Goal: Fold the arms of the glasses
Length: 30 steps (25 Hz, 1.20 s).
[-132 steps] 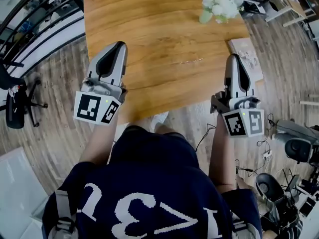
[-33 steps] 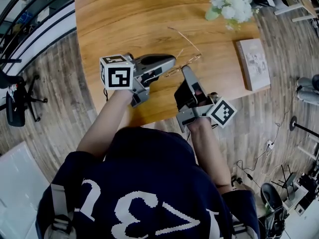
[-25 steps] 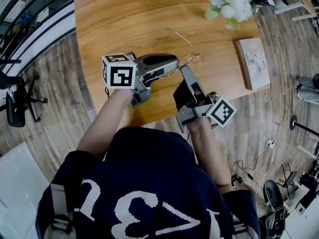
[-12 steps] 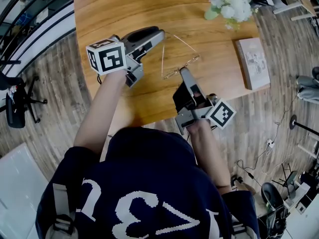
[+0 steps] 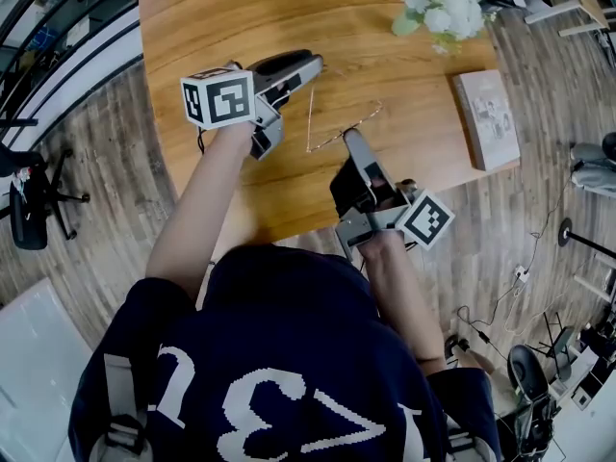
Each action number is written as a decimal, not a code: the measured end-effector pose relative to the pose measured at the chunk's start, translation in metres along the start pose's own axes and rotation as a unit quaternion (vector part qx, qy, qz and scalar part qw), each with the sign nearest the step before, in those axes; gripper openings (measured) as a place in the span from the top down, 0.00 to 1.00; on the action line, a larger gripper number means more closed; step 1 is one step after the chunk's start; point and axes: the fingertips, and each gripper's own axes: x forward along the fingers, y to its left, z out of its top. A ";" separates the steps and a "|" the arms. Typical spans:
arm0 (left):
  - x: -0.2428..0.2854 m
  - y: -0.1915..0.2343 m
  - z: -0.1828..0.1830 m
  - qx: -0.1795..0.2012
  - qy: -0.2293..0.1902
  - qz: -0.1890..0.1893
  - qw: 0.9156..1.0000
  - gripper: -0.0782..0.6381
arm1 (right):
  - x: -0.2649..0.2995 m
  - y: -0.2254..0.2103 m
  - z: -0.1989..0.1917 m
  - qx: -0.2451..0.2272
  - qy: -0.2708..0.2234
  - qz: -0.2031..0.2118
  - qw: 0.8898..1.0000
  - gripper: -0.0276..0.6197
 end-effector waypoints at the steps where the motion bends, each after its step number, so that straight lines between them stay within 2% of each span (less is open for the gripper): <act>1: 0.001 -0.002 -0.002 -0.005 0.000 -0.003 1.000 0.71 | 0.000 -0.001 0.001 0.000 -0.002 -0.001 1.000 0.91; 4: -0.006 -0.011 -0.002 -0.036 -0.021 -0.022 0.999 0.71 | -0.001 0.000 0.002 -0.001 -0.010 -0.002 1.000 0.91; 7: -0.019 -0.020 -0.001 -0.041 -0.034 -0.025 0.998 0.71 | -0.004 0.001 0.005 -0.004 -0.020 -0.003 1.000 0.91; 11: -0.031 -0.032 -0.012 -0.047 -0.015 -0.030 0.998 0.71 | -0.004 0.002 0.007 -0.009 -0.025 -0.002 1.000 0.91; 14: -0.031 -0.041 -0.022 -0.065 0.003 -0.049 0.997 0.72 | -0.003 0.002 0.006 -0.008 -0.021 -0.001 1.000 0.91; 16: -0.027 -0.047 -0.028 -0.063 0.016 -0.063 0.996 0.79 | -0.003 0.002 0.005 -0.008 -0.018 -0.001 1.000 0.91; 20: -0.018 -0.059 -0.033 -0.064 0.035 -0.087 0.994 0.83 | -0.001 0.001 0.003 -0.009 -0.011 -0.003 1.000 0.91; 25: -0.004 -0.081 -0.050 -0.069 0.084 -0.136 0.985 0.84 | -0.001 -0.003 0.000 -0.002 -0.007 -0.006 1.000 0.91; 28: -0.003 -0.095 -0.051 -0.115 0.088 -0.179 0.973 0.84 | -0.001 -0.002 0.001 -0.002 -0.008 -0.005 1.000 0.91; 30: -0.004 -0.098 -0.054 -0.127 0.093 -0.190 0.969 0.84 | -0.001 -0.001 0.000 -0.003 -0.008 -0.006 1.000 0.91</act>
